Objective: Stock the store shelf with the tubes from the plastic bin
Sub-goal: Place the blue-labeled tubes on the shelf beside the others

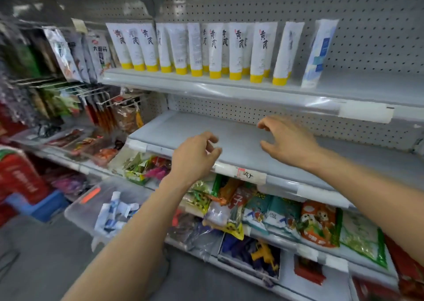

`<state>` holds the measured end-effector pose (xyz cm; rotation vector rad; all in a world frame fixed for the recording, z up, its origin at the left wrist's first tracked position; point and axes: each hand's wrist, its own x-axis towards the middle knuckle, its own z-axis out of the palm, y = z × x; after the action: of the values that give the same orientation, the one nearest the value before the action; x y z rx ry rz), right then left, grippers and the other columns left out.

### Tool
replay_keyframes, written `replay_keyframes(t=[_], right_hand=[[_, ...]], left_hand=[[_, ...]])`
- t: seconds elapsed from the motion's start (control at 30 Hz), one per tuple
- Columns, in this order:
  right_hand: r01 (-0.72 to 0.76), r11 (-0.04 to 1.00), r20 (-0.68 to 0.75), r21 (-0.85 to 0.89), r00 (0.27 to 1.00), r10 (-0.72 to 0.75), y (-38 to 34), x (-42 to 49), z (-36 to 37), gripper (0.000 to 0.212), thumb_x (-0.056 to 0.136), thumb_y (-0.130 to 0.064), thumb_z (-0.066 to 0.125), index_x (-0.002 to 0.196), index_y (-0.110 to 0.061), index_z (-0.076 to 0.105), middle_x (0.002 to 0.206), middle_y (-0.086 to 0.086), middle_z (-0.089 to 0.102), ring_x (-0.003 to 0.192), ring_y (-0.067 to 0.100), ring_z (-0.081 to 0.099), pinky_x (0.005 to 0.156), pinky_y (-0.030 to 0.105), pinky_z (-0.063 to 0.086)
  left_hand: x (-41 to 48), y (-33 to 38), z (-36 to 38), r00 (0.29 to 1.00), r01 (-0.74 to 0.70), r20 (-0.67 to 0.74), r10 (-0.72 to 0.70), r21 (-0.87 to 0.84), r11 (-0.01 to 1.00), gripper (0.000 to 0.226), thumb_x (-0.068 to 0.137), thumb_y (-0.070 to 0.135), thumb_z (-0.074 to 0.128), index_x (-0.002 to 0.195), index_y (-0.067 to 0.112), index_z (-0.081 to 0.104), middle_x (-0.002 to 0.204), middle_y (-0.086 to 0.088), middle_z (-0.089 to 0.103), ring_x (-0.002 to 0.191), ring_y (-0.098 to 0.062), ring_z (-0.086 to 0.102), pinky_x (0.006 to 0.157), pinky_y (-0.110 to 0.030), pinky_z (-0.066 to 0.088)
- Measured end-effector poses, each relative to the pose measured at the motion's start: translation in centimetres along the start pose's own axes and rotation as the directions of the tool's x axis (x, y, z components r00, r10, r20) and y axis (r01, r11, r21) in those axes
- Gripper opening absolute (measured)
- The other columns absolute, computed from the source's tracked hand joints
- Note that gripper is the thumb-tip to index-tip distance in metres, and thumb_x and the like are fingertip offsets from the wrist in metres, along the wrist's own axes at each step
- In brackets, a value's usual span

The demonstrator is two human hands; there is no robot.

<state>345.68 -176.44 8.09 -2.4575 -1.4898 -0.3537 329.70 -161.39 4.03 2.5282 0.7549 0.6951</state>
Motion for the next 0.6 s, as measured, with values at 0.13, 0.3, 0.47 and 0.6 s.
replay_keyframes(t=[0.13, 0.3, 0.47, 0.6], right_hand=[[0.084, 0.996, 0.094, 0.032, 0.992, -0.086, -5.0, 2.3, 4.1, 0.043, 0.09, -0.038, 0.056, 0.13, -0.023, 0.047, 0.136, 0.0, 0.05, 0.12, 0.021, 0.05, 0.096, 0.041, 0.045], [0.18, 0.977, 0.177, 0.113, 0.964, -0.198, -13.1, 7.8, 11.1, 0.043, 0.091, -0.048, 0.053, 0.127, -0.024, 0.049, 0.131, -0.001, 0.054, 0.114, 0.021, 0.053, 0.087, 0.037, 0.045], [0.183, 0.95, 0.325, 0.254, 0.909, -0.262, -22.3, 14.9, 20.8, 0.034, 0.089, -0.044, 0.054, 0.114, -0.021, 0.054, 0.118, 0.001, 0.059, 0.104, 0.023, 0.057, 0.078, 0.035, 0.047], [0.107, 0.942, 0.501, 0.317, 0.824, -0.262, -28.6, 19.5, 30.6, 0.031, 0.089, -0.041, 0.055, 0.113, -0.021, 0.053, 0.117, -0.001, 0.059, 0.102, 0.023, 0.057, 0.079, 0.036, 0.049]], left_hand=[[-1.7, -8.0, -2.0, 0.989, 0.132, 0.052, -0.136, 0.074, 0.989, 0.036, 0.09, 0.038, 0.059, 0.122, 0.023, 0.053, 0.096, 0.007, 0.068, 0.092, -0.02, 0.063, 0.079, -0.039, 0.053], [-1.8, -19.0, -4.4, 0.946, 0.314, 0.066, -0.318, 0.06, 0.947, 0.035, 0.092, 0.041, 0.058, 0.119, 0.018, 0.055, 0.098, 0.004, 0.066, 0.09, -0.021, 0.061, 0.075, -0.034, 0.05], [-0.6, -32.0, -5.7, 0.845, 0.52, 0.128, -0.519, 0.021, 0.854, 0.036, 0.092, 0.041, 0.059, 0.119, 0.018, 0.057, 0.088, 0.011, 0.06, 0.088, -0.02, 0.063, 0.075, -0.033, 0.052], [0.7, -42.6, -4.6, 0.721, 0.666, 0.219, -0.657, 0.044, 0.745, 0.034, 0.093, 0.035, 0.059, 0.121, 0.016, 0.058, 0.095, 0.004, 0.061, 0.079, -0.013, 0.057, 0.072, -0.022, 0.039]])
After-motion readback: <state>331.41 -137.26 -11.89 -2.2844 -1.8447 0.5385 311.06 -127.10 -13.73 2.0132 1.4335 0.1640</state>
